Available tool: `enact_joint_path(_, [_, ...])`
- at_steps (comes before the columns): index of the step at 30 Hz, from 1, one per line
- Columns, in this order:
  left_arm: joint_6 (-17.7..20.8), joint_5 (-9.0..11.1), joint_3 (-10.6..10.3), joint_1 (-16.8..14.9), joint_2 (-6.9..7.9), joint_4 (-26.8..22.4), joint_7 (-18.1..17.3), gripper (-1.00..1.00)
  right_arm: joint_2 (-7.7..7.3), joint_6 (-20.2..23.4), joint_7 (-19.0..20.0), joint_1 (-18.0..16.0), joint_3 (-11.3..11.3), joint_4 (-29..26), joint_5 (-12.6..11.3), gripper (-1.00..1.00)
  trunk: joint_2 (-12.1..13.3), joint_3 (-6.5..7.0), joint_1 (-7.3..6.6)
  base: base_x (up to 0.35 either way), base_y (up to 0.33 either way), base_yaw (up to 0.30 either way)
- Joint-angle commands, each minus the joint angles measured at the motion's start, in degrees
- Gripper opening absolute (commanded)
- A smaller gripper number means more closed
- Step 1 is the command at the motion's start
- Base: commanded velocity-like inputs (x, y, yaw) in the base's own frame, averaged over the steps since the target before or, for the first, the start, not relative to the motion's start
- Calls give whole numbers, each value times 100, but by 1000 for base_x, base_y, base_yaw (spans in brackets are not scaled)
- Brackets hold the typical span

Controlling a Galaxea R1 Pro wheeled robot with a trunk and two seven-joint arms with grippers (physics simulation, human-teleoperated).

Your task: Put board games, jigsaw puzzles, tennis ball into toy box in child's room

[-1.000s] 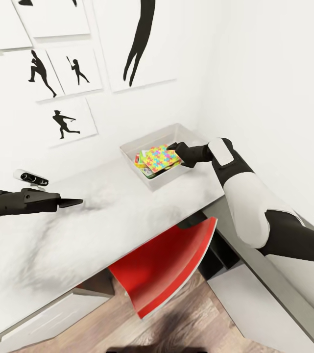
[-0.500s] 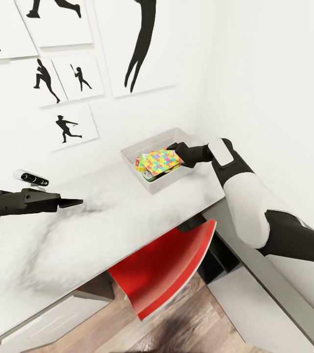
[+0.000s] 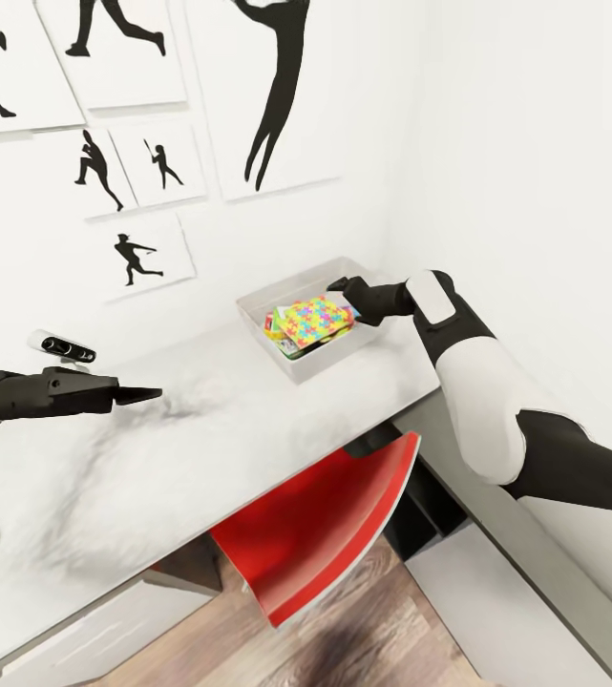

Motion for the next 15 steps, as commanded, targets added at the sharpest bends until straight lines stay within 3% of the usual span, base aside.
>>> enact_joint_path(1, [61, 4, -20, -9, 7, 2, -33, 100, 6, 16, -58, -4, -28, -6, -59, 100, -10, 0, 4, 0, 0, 0])
enact_joint_path(15, [61, -5, -26, -9, 7, 2, -33, 100, 10, 4, -54, -2, -27, -6, -59, 100, -10, 133, 4, 0, 0, 0])
